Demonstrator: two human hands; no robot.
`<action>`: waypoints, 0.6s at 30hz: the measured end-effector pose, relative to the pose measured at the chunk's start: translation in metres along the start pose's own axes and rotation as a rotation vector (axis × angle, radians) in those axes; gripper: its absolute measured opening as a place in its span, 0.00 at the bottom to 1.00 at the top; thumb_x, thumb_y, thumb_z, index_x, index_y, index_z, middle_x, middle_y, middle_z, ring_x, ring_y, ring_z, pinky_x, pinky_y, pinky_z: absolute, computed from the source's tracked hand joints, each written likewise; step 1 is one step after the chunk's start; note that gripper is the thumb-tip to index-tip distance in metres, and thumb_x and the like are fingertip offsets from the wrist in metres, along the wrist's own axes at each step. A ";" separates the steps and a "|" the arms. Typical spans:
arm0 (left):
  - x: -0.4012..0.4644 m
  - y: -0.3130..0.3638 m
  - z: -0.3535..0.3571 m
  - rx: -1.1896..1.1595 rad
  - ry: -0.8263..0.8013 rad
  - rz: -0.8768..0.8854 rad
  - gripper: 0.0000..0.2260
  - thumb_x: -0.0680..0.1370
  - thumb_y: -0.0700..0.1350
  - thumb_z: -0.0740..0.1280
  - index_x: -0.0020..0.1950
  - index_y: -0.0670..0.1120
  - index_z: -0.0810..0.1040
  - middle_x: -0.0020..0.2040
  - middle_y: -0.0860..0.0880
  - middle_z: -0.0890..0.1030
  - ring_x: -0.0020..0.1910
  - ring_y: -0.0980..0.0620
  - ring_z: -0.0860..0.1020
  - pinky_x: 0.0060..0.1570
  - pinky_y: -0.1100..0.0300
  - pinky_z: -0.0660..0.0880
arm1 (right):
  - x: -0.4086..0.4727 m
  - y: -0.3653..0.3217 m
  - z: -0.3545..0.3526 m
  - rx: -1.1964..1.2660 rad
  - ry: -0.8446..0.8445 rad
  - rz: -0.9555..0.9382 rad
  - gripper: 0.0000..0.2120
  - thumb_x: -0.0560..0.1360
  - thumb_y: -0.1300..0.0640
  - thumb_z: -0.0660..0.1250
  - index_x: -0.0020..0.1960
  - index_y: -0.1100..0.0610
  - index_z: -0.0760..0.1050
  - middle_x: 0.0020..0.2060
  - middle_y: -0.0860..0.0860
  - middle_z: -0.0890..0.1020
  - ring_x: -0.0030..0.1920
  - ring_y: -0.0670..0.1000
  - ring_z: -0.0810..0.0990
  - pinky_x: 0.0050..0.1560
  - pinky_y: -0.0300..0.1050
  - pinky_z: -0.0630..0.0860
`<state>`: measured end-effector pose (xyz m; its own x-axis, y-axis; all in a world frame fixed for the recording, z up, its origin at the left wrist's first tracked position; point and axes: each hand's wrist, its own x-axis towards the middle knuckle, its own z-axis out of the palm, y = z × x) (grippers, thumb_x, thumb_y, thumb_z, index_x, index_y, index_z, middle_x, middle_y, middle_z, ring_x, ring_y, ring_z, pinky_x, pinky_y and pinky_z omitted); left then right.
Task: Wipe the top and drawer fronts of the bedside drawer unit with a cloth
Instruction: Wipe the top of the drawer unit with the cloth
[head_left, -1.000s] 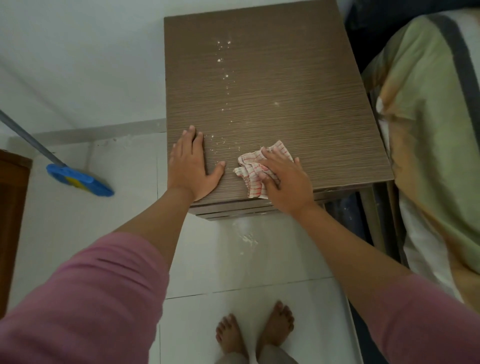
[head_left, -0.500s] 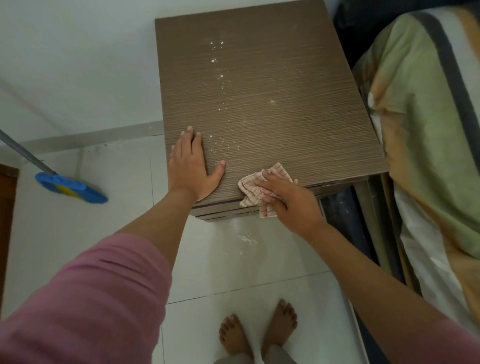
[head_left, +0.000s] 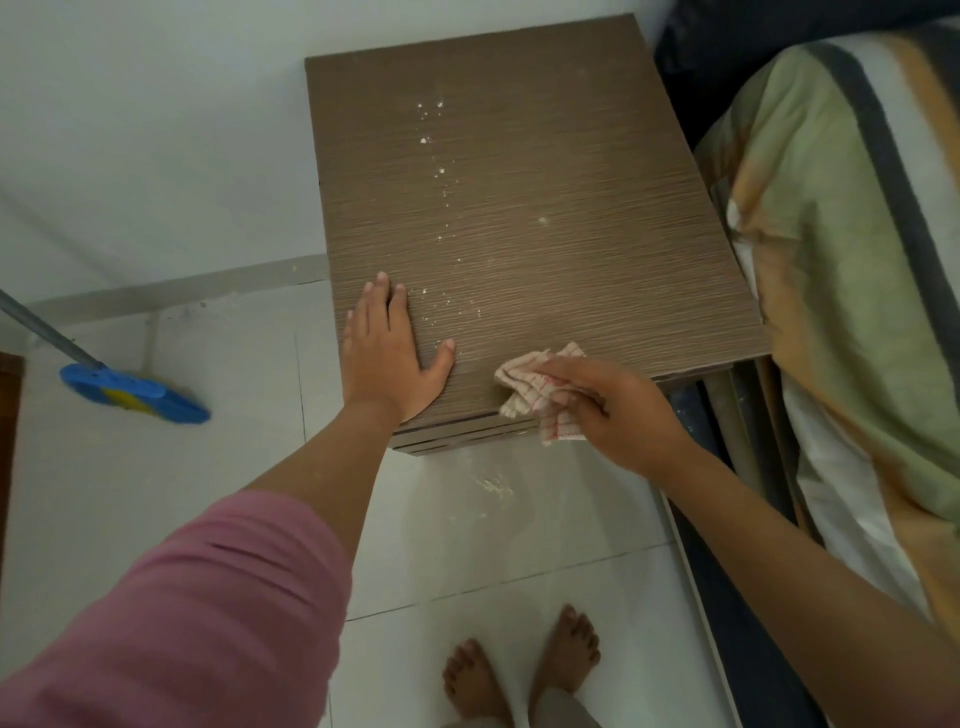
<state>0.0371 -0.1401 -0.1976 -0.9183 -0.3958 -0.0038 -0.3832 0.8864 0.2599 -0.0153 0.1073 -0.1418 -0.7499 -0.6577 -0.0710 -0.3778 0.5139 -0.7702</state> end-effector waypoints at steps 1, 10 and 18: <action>0.000 0.000 0.000 -0.002 0.002 0.000 0.38 0.73 0.65 0.55 0.74 0.40 0.59 0.76 0.41 0.56 0.75 0.43 0.54 0.72 0.44 0.54 | 0.004 0.002 0.001 0.021 0.080 0.013 0.20 0.73 0.69 0.63 0.62 0.54 0.76 0.57 0.51 0.81 0.57 0.52 0.79 0.57 0.46 0.76; 0.001 -0.001 0.001 -0.003 -0.010 -0.010 0.38 0.73 0.65 0.55 0.74 0.41 0.59 0.76 0.42 0.56 0.75 0.44 0.53 0.72 0.45 0.52 | 0.084 0.027 0.016 -0.094 0.351 0.263 0.18 0.79 0.58 0.59 0.69 0.53 0.70 0.72 0.53 0.66 0.73 0.51 0.61 0.74 0.56 0.52; 0.001 0.002 -0.003 -0.010 -0.034 -0.016 0.37 0.73 0.64 0.57 0.74 0.39 0.60 0.76 0.41 0.57 0.75 0.42 0.55 0.71 0.47 0.51 | 0.086 0.033 0.026 -0.210 0.359 0.320 0.20 0.80 0.46 0.53 0.68 0.52 0.71 0.74 0.49 0.62 0.75 0.47 0.54 0.72 0.59 0.39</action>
<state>0.0358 -0.1390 -0.1937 -0.9149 -0.4016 -0.0411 -0.3972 0.8774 0.2691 -0.0779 0.0537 -0.1895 -0.9706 -0.2383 -0.0323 -0.1721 0.7820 -0.5991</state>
